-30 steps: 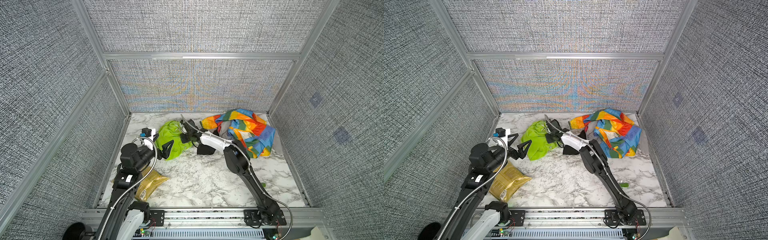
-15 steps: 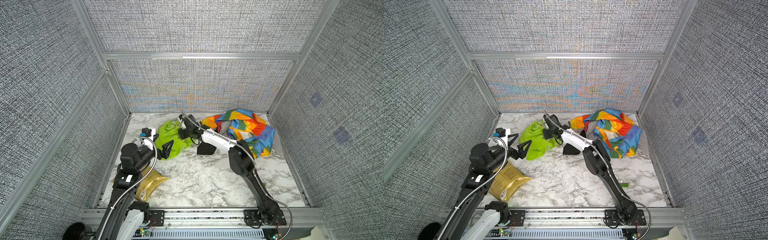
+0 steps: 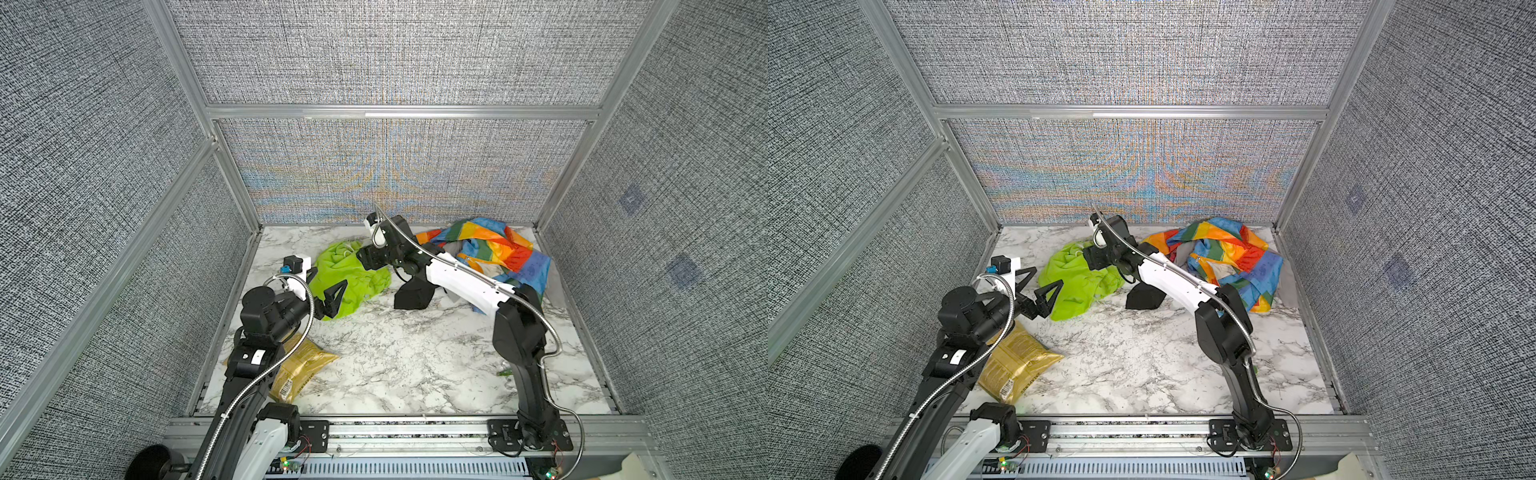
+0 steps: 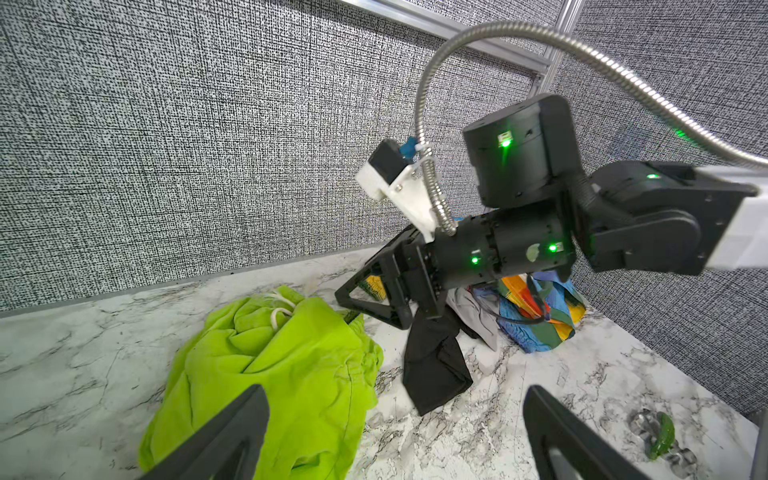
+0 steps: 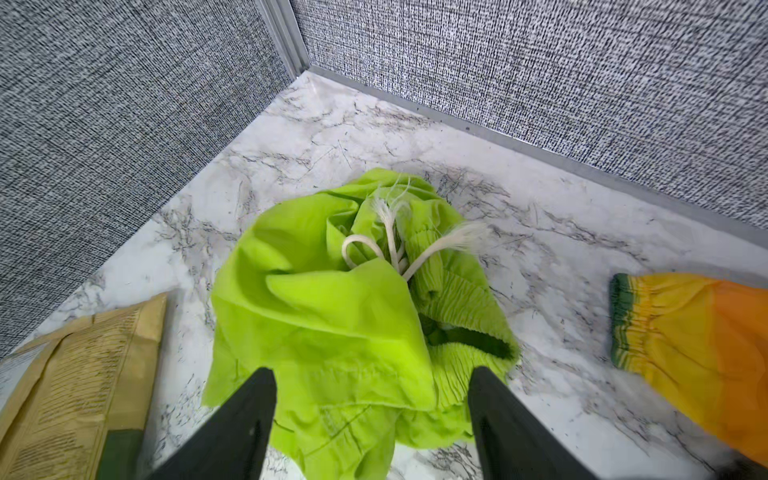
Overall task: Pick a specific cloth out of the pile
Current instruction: 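Move the right gripper back over the black cloth and rainbow jacket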
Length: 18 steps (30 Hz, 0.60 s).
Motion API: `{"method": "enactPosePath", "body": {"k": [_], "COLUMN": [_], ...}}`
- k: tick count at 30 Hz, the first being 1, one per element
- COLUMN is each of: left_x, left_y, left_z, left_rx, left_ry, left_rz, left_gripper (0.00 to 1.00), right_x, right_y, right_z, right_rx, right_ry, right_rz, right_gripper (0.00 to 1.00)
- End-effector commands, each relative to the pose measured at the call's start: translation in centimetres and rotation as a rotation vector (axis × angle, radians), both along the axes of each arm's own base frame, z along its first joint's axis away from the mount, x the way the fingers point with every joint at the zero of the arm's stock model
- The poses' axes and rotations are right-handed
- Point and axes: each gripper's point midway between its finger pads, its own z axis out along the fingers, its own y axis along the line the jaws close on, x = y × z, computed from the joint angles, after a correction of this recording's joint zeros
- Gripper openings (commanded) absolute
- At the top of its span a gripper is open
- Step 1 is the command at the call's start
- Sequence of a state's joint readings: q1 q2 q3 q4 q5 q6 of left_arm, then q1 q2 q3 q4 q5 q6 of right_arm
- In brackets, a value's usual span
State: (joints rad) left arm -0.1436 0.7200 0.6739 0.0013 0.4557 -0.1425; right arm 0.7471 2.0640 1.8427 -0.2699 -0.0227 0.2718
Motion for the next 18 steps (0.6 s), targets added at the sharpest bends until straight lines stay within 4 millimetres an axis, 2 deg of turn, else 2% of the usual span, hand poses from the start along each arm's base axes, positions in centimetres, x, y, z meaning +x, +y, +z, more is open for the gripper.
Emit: {"method": "enactPosePath", "body": {"k": [1, 5, 7, 8, 14, 16, 18], "left_x": [0.1, 0.5, 0.9, 1.1, 2.3, 2.7, 2.9], "left_y": [0.2, 0.4, 0.7, 0.8, 1.8, 2.1, 2.1], "left_z": [0.7, 0.4, 0.1, 0.0, -0.6, -0.7, -0.5], "left_rx": [0.0, 0.002, 0.005, 0.005, -0.033, -0.027, -0.015], "left_ry": [-0.028, -0.02, -0.014, -0.012, 0.021, 0.03, 0.02], "left_rz": [0.01, 0.029, 0.053, 0.062, 0.149, 0.17, 0.168], "left_gripper": [0.99, 0.99, 0.99, 0.99, 0.99, 0.99, 0.99], "right_x": [-1.0, -2.8, -3.8, -4.1, -6.1, -6.4, -6.8], "right_y": [-1.2, -4.3, -6.3, -7.2, -14.5, -16.1, -16.2], "right_z": [3.4, 5.4, 5.9, 6.2, 6.2, 5.5, 4.4], "right_rx": [0.033, 0.045, 0.046, 0.049, 0.107, 0.124, 0.145], "right_ry": [-0.085, -0.137, -0.157, -0.165, -0.173, -0.153, -0.085], "right_rz": [0.007, -0.005, -0.017, -0.025, -0.082, -0.075, -0.035], "right_gripper": [0.85, 0.92, 0.99, 0.99, 0.99, 0.99, 0.99]}}
